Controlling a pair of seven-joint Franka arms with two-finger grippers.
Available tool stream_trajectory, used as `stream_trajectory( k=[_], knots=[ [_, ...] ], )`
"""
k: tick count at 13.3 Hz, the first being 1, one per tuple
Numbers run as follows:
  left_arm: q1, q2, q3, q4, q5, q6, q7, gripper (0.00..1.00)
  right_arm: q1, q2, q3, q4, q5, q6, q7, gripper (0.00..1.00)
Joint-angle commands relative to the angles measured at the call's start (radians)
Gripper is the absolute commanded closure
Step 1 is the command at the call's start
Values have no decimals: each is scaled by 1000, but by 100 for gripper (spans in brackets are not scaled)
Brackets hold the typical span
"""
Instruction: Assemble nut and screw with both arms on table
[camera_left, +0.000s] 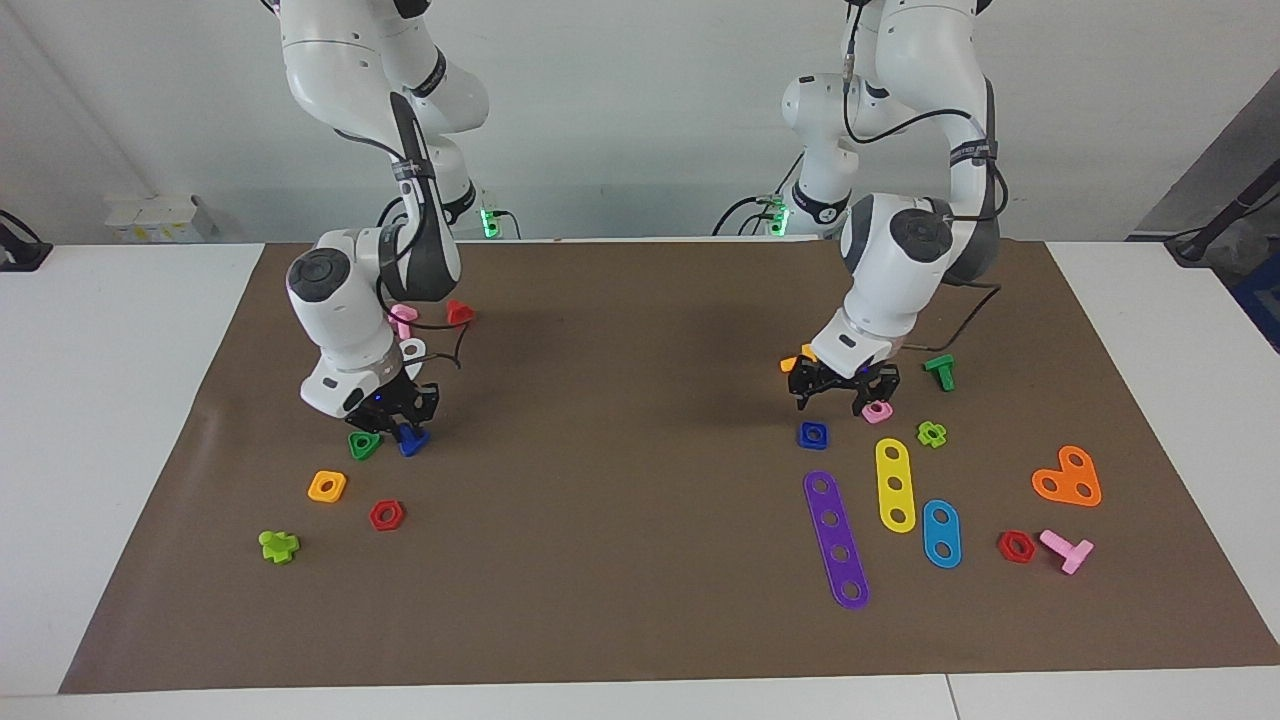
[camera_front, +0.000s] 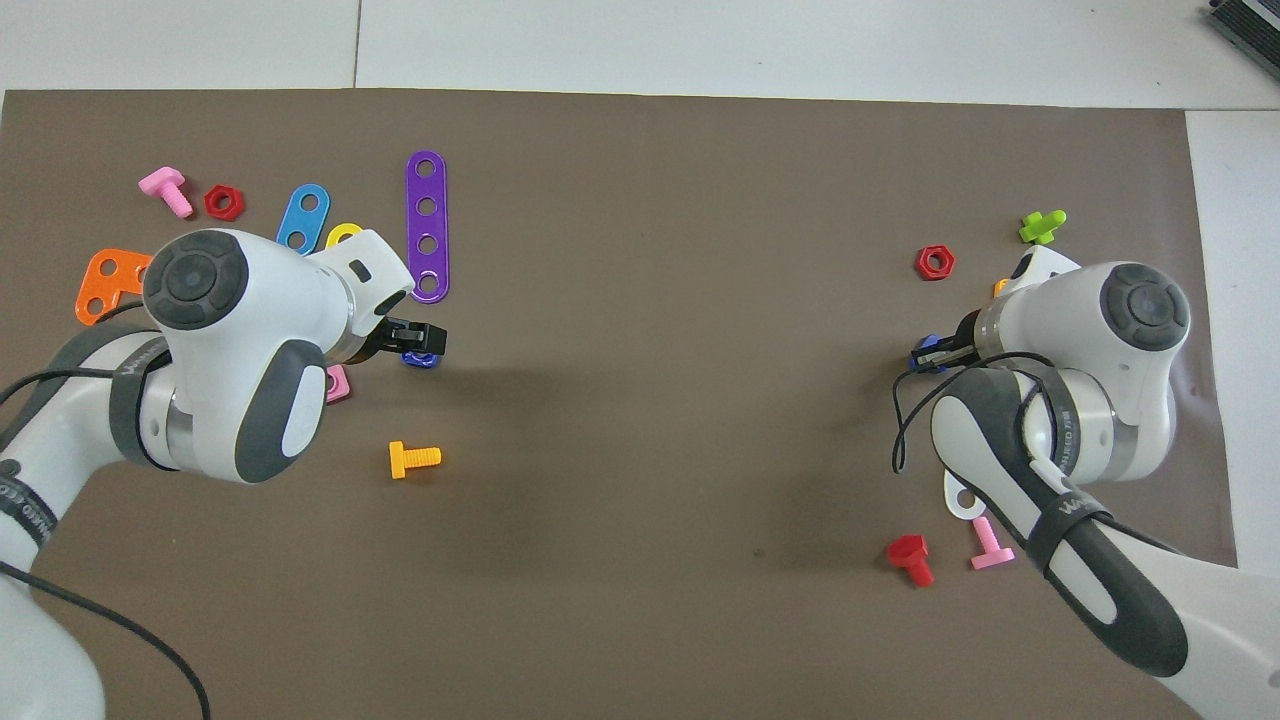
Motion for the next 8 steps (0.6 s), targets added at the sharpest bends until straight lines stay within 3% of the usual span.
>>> stream_trajectory(
  k=[1, 2, 3, 4, 8],
  knots=[
    [-16, 48, 17, -2, -13, 65, 2, 13, -4, -13, 0, -23, 30, 28, -49, 68],
    [-16, 65, 17, -2, -12, 79, 5, 14, -4, -13, 0, -23, 30, 28, -49, 68],
    [-16, 70, 17, -2, -10, 82, 8, 15, -4, -13, 0, -23, 30, 28, -49, 77],
    [-16, 76, 17, -2, -7, 84, 8, 16, -4, -14, 0, -25, 30, 28, -56, 100],
    [-16, 96, 17, -3, -2, 96, 31, 22, -7, -13, 0, -11, 30, 11, -39, 100]
  ],
)
